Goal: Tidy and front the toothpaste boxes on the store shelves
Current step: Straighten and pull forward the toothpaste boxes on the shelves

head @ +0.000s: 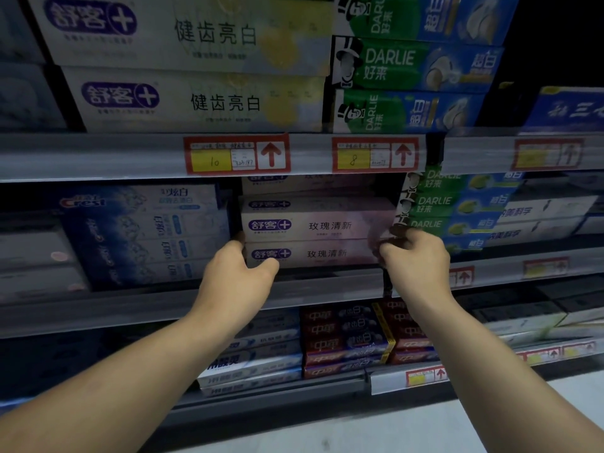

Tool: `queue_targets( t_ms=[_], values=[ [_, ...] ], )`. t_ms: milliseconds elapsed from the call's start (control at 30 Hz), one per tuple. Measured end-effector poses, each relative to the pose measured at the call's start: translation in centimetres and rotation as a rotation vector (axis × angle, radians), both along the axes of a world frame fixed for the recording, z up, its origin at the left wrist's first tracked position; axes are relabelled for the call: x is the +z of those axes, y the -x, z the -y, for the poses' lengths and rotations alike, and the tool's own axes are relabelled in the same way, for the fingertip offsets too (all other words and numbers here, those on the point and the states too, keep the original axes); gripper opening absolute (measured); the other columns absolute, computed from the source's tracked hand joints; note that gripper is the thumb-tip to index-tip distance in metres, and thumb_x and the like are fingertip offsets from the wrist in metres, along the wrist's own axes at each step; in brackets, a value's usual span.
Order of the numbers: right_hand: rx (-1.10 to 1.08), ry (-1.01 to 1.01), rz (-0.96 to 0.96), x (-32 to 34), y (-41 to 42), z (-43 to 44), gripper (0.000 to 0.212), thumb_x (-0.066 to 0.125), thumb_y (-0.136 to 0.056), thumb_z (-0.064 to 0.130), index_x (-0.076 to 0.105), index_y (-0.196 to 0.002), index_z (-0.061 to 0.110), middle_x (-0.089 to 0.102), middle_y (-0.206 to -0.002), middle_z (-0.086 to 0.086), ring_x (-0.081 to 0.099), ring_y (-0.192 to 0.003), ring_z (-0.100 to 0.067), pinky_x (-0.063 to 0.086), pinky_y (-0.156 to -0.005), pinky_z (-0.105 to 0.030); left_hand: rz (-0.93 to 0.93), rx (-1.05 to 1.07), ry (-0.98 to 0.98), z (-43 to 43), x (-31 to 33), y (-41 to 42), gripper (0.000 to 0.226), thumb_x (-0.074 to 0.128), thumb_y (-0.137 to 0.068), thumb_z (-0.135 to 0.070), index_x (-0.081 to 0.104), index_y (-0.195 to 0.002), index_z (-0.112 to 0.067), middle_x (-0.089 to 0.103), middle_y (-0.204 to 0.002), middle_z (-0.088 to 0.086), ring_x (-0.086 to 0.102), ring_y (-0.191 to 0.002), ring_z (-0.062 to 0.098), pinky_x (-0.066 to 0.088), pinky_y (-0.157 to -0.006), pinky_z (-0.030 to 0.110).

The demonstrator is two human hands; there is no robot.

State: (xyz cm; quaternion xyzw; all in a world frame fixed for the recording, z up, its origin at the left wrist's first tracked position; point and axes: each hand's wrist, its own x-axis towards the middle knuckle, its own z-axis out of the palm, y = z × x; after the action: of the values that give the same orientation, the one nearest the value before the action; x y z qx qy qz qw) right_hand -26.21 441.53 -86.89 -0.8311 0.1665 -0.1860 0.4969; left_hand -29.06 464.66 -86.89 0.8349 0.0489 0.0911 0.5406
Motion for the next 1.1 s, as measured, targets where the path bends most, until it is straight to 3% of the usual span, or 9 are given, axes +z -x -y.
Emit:
queue_targets(
  t_ms=[133,200,300,433,567,800,967,1033,1100],
  values=[
    [0.056,-0.058,-0.006,-0.2,0.1,-0.9,0.038,0.064,-0.089,0.012,0.064,-0.126,0.021,0.068,-0.092,0.006,0.062,-0.072,-0.017,0.047,-0.062,-0.03,0.005,0.012,-0.025,-0.2,-0.1,0.0,0.019,0.064,-0.092,-0.022,0.058,-0.106,-0.033,0.062,-0.097,-0.021,0.056,-0.087,-0.003,0.039,-0.065,0.015],
    [0.065,-0.05,-0.007,-0.4,-0.1,-1.2,0.045,0.063,-0.089,0.012,0.061,-0.133,0.022,0.069,-0.097,0.001,0.059,-0.065,-0.017,0.045,-0.056,-0.029,0.012,0.005,-0.028,-0.2,-0.1,0.0,0.02,0.064,-0.092,-0.022,0.057,-0.106,-0.034,0.06,-0.097,-0.023,0.053,-0.087,-0.006,0.039,-0.066,0.013],
    [0.043,-0.052,0.01,-0.3,-0.5,-1.4,0.031,0.062,-0.09,0.011,0.059,-0.115,0.028,0.067,-0.088,-0.003,0.053,-0.057,-0.016,0.04,-0.049,-0.028,0.014,0.001,-0.019,-0.3,-0.1,0.1,0.022,0.064,-0.091,-0.021,0.057,-0.106,-0.035,0.061,-0.096,-0.024,0.054,-0.089,-0.006,0.041,-0.069,0.018],
    [0.006,-0.095,0.028,-0.3,-0.7,-1.3,0.018,0.062,-0.089,0.008,0.06,-0.097,0.024,0.066,-0.082,0.001,0.057,-0.065,-0.017,0.044,-0.054,-0.029,0.015,-0.008,-0.042,-0.7,-0.2,0.2,0.023,0.064,-0.092,-0.022,0.055,-0.103,-0.04,0.061,-0.096,-0.026,0.057,-0.09,-0.004,0.042,-0.068,0.015],
    [-0.014,-0.133,0.026,-0.4,-0.7,-0.7,0.019,0.062,-0.089,0.007,0.063,-0.1,0.023,0.063,-0.082,0.006,0.056,-0.068,-0.012,0.044,-0.057,-0.026,0.008,-0.037,-0.106,-0.8,-0.1,0.4,0.024,0.062,-0.094,-0.024,0.05,-0.104,-0.043,0.057,-0.092,-0.026,0.054,-0.077,-0.006,0.039,-0.058,0.011],
    [-0.062,-0.136,0.041,-0.8,-1.0,-0.3,0.016,0.06,-0.089,0.012,0.07,-0.1,0.018,0.069,-0.083,-0.003,0.06,-0.069,-0.022,0.045,-0.059,-0.032,0.002,-0.024,-0.176,-0.8,-0.3,0.1,0.016,0.062,-0.095,-0.027,0.052,-0.105,-0.033,0.055,-0.092,-0.022,0.051,-0.079,-0.006,0.035,-0.059,0.01],
    [-0.069,-0.127,0.034,-1.0,-1.1,-0.2,0.014,0.06,-0.088,0.013,0.07,-0.096,0.019,0.069,-0.082,-0.004,0.06,-0.071,-0.024,0.045,-0.06,-0.033,0.008,-0.006,-0.145,-0.8,-0.8,-0.2,0.026,0.064,-0.091,-0.029,0.057,-0.116,-0.029,0.061,-0.117,-0.008,0.057,-0.103,0.01,0.043,-0.076,0.023],
    [-0.064,-0.131,0.034,-0.9,-1.1,-0.2,0.014,0.061,-0.087,0.014,0.071,-0.096,0.019,0.069,-0.082,-0.004,0.06,-0.072,-0.025,0.044,-0.06,-0.033,0.008,0.005,-0.13,-0.8,-0.9,-0.3,0.028,0.065,-0.09,-0.029,0.054,-0.115,-0.031,0.061,-0.119,-0.008,0.057,-0.11,0.013,0.042,-0.086,0.029],
    [-0.065,-0.141,0.034,-0.9,-1.2,-0.3,0.014,0.062,-0.087,0.014,0.071,-0.096,0.02,0.069,-0.084,-0.003,0.062,-0.075,-0.024,0.046,-0.062,-0.033,0.003,0.02,-0.115,-0.8,-1.1,-0.4,0.028,0.067,-0.088,-0.03,0.055,-0.114,-0.03,0.063,-0.116,-0.008,0.058,-0.109,0.015,0.046,-0.086,0.032]
  ],
)
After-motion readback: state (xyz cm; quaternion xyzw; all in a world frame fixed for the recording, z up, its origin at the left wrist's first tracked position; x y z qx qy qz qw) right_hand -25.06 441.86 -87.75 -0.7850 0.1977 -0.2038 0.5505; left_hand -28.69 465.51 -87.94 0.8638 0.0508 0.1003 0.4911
